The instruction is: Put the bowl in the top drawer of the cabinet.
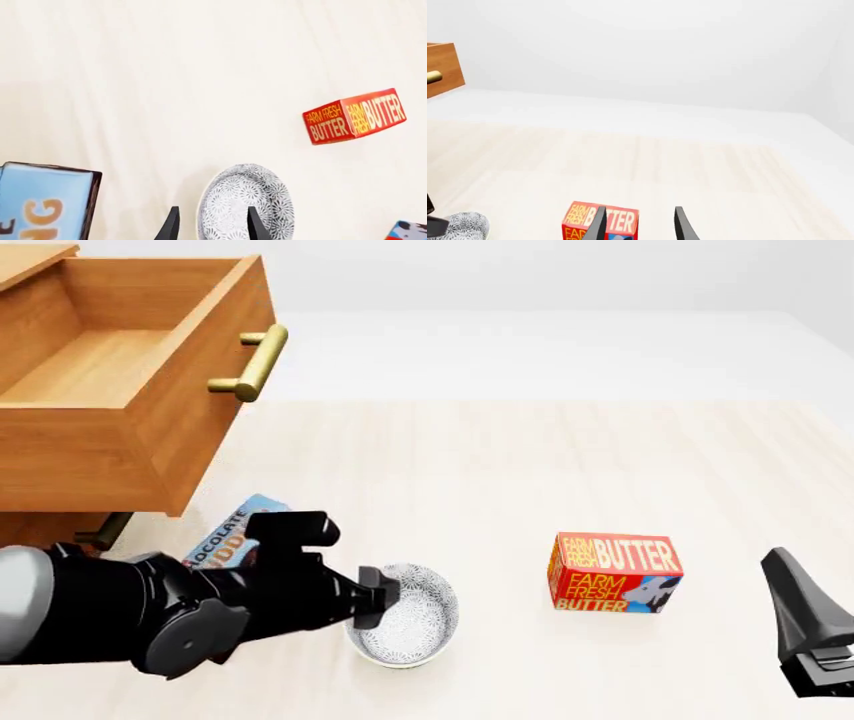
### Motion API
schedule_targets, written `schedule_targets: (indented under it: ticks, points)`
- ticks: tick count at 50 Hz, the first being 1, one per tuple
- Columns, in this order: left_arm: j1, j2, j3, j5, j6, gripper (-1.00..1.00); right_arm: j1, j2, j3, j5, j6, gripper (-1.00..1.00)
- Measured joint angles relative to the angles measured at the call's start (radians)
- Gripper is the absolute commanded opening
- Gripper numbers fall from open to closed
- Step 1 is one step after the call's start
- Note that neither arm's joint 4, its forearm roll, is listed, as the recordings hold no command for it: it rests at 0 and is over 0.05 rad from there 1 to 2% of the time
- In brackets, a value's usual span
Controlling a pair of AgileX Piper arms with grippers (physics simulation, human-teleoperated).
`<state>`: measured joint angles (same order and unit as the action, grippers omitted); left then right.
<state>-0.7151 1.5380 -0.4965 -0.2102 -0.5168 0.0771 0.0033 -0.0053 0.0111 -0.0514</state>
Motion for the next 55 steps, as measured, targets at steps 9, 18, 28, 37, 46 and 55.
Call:
schedule_targets:
  ticks: [9, 18, 28, 37, 46, 55]
  points:
    - [-0.002, 0.030, 0.012, -0.034, -0.019, 1.00, 0.000, 0.000, 0.000, 0.000, 0.000, 1.00]
    - [-0.003, 0.060, 0.021, -0.066, -0.035, 1.00, 0.000, 0.000, 0.000, 0.000, 0.000, 1.00]
    - [-0.006, 0.092, 0.033, -0.103, -0.053, 1.00, 0.000, 0.000, 0.000, 0.000, 0.000, 1.00]
    - [-0.007, 0.077, 0.038, -0.101, -0.042, -1.00, -0.001, 0.001, 0.001, 0.000, 0.000, 1.00]
    - [-0.009, 0.029, 0.033, -0.068, -0.009, -1.00, -0.002, 0.003, 0.001, 0.000, 0.001, 1.00]
    - [-0.004, -0.024, 0.021, -0.024, 0.035, -1.00, -0.002, 0.003, 0.002, 0.000, 0.001, 1.00]
